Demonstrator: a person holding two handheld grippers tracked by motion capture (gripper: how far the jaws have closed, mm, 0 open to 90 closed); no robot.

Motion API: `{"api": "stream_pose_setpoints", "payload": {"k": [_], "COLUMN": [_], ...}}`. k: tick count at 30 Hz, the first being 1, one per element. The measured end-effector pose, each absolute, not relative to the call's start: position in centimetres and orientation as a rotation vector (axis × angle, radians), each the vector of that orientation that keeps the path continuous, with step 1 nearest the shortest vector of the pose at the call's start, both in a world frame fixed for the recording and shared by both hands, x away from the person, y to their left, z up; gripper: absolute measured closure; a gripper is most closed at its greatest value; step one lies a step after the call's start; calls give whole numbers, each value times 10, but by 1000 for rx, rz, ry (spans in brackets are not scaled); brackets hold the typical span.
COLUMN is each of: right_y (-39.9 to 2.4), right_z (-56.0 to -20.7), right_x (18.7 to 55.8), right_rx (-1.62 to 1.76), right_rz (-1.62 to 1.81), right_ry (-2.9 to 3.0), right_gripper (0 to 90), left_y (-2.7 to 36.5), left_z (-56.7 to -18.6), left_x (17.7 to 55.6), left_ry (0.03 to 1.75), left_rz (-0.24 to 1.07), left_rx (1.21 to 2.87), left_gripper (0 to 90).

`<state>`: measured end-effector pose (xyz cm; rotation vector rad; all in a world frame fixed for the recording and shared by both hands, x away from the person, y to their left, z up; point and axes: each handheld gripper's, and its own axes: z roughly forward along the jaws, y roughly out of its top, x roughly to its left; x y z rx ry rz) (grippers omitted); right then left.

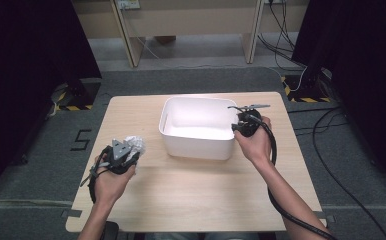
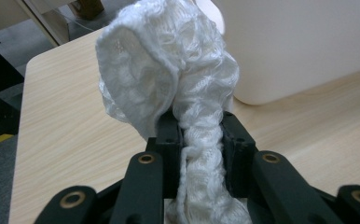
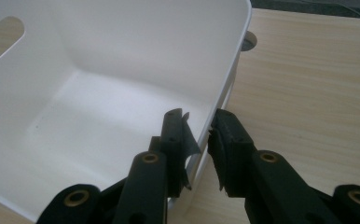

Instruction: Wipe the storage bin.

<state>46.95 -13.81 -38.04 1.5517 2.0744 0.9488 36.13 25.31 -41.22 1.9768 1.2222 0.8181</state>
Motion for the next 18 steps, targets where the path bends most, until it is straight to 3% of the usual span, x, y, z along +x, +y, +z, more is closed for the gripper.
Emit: {"api": "stream_pose_setpoints", "payload": {"k": [7, 12, 18], "right_y": [-146, -150, -173], "right_z": [-379, -369, -358], "right_x": [475, 463, 439], "right_rx": [1479, 1444, 1492], "right_rz": [996, 1067, 1040], "right_ry": [2187, 2156, 2136], "right_gripper": [872, 770, 828], "left_y": [258, 250, 237], "left_z": [-409, -416, -429], "left_x": [373, 377, 370], "left_ry": [1235, 1202, 1155], "left_rz": [831, 796, 731], "left_rx": [1973, 2017, 2058], "left_gripper": [725, 725, 725]}}
